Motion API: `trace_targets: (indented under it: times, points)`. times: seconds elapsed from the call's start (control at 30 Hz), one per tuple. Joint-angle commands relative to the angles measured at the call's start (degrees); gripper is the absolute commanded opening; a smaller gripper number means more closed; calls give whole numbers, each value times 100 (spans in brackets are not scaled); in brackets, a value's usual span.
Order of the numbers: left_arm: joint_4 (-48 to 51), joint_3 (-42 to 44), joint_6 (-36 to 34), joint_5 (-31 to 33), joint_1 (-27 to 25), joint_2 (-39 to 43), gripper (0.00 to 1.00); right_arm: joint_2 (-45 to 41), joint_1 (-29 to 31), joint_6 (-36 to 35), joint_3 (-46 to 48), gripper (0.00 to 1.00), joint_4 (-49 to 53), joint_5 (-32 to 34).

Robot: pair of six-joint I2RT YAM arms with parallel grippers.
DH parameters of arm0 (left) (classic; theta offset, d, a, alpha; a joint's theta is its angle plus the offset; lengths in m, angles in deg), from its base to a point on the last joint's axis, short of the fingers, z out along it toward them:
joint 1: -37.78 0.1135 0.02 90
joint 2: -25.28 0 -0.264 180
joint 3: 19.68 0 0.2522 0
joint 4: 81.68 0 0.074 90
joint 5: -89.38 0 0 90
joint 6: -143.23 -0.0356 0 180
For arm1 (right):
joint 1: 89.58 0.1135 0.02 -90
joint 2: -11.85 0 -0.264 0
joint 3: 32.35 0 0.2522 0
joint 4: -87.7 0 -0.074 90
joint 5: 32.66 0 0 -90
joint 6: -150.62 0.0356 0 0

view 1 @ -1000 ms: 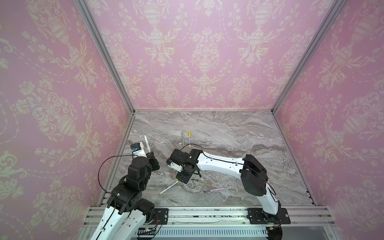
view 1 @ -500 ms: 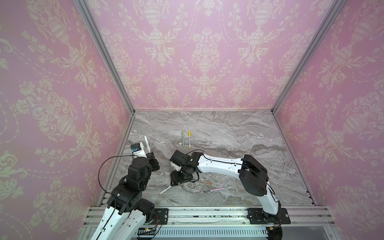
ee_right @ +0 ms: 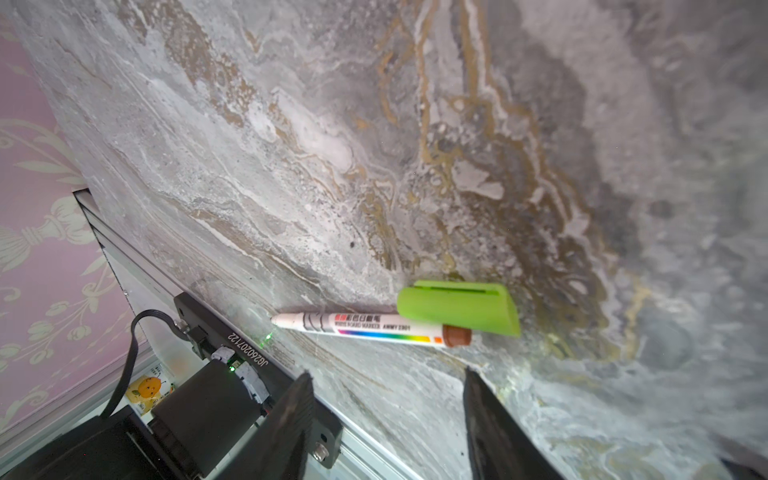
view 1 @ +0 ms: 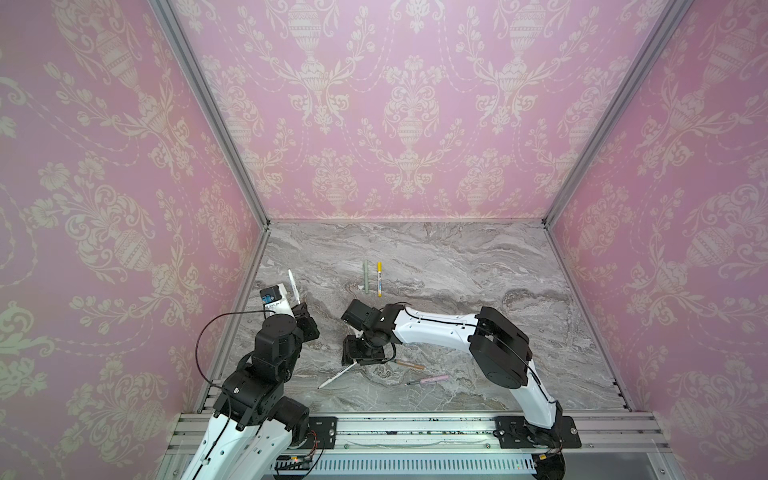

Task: Insert the pens into the pen caps
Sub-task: 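Lower right gripper to the green cap near the robot and grasp it, then lift the green cap with right gripper and carry it above the white pen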

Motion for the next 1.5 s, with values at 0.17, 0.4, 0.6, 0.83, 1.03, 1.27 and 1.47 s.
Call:
trace_targets:
  times: [0.17, 0.4, 0.6, 0.83, 1.03, 1.27, 1.47]
  points:
    - [-187, 60, -243, 54, 37, -98, 0, 357, -114, 9, -273, 57, 222, 266]
    - [-209, 90, -287, 102, 39, -94, 0, 671, -202, -175, -783, 53, 456, 521]
    - [-208, 91, -321, 124, 40, -80, 0, 1040, -224, -308, -1254, 46, 673, 647]
    - [-184, 112, -333, 168, 40, -29, 0, 1354, -225, -587, -1546, 28, 953, 882]
    - [-189, 152, -322, 170, 40, 0, 0, 1453, -209, -922, -1551, 22, 1195, 1165]
    - [-207, 161, -287, 163, 38, -22, 0, 1497, -199, -1113, -1549, 15, 1250, 1343]
    - [-199, 158, -287, 185, 35, -13, 0, 1614, -181, -1273, -1730, 13, 1380, 1510]
